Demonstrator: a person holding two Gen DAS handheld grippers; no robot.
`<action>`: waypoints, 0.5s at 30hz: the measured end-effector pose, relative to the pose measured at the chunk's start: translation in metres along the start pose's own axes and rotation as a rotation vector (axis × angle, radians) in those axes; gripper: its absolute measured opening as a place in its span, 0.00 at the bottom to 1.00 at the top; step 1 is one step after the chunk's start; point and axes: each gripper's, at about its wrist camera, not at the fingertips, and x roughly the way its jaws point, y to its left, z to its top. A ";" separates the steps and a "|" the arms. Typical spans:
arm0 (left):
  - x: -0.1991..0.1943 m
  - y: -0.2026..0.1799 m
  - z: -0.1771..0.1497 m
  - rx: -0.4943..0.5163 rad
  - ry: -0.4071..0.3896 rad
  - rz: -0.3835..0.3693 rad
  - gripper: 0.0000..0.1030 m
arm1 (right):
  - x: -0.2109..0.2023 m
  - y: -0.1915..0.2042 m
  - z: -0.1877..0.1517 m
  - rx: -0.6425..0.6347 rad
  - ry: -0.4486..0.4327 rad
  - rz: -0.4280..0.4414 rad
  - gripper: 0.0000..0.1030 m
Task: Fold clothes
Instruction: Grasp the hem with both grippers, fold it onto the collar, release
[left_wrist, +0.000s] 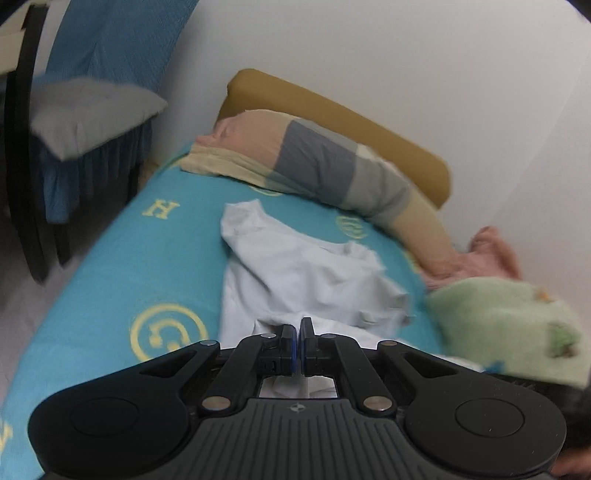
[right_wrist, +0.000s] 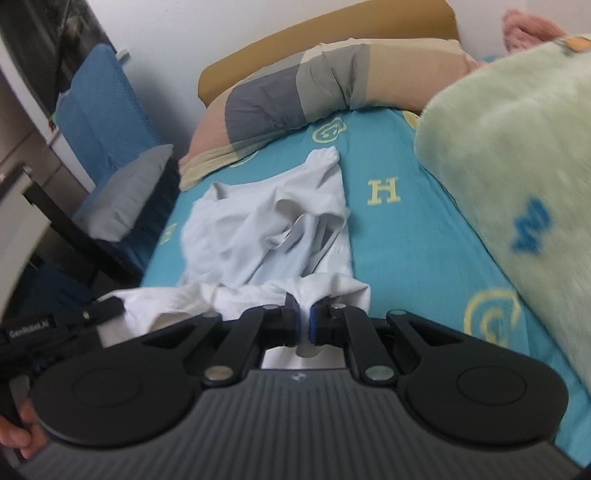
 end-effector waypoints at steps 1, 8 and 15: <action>0.010 0.003 -0.002 0.008 0.003 0.009 0.02 | 0.010 -0.003 0.001 0.002 -0.005 0.007 0.09; 0.055 0.025 -0.007 -0.005 0.060 0.023 0.04 | 0.054 -0.007 -0.003 -0.037 0.016 0.001 0.14; 0.019 0.003 -0.005 0.141 0.032 0.011 0.63 | 0.033 0.010 -0.011 -0.023 0.002 0.025 0.71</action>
